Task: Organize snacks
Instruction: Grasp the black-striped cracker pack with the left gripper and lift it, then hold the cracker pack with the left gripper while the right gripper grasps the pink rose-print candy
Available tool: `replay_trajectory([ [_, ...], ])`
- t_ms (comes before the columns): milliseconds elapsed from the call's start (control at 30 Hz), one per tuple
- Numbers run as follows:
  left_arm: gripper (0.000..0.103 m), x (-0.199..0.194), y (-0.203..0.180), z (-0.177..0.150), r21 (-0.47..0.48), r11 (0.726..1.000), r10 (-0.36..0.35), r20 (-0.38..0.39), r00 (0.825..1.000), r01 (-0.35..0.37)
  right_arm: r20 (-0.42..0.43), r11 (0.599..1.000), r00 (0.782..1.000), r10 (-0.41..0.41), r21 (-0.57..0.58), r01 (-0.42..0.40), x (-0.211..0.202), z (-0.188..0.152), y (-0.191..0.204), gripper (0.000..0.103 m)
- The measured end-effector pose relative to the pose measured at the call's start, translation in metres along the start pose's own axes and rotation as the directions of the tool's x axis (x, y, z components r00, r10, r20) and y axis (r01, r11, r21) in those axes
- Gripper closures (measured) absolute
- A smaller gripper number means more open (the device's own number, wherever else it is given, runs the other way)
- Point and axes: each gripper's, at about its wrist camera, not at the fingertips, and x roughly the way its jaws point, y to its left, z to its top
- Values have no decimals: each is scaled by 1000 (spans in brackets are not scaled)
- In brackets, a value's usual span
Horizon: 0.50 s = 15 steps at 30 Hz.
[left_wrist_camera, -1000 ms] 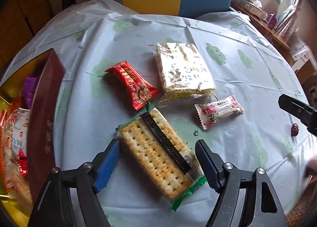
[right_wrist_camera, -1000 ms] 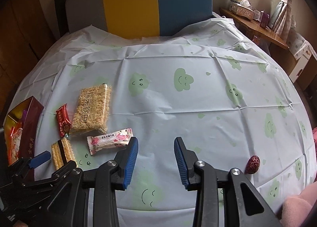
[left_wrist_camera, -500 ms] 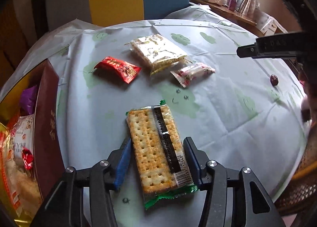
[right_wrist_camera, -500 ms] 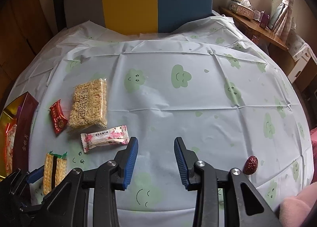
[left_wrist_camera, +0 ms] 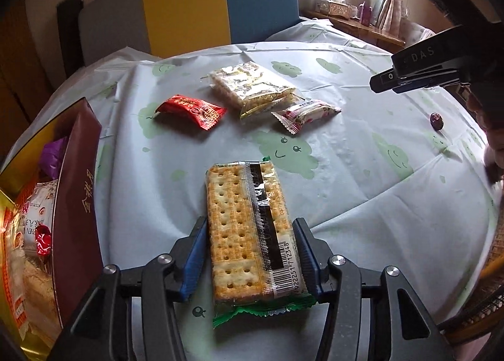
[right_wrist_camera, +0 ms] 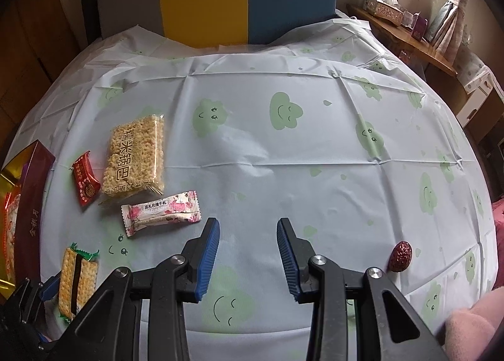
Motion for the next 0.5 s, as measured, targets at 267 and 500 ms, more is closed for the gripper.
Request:
replay_trajectory([
  [267, 49, -3, -1, -9, 13, 1000, 3, 59, 998, -4, -33, 994, 995, 99, -34, -100, 6, -3, 16, 54],
  [500, 49, -6, -1, -13, 20, 1000, 4, 95, 995, -6, -70, 987, 988, 141, -71, -146, 16, -4, 39, 47],
])
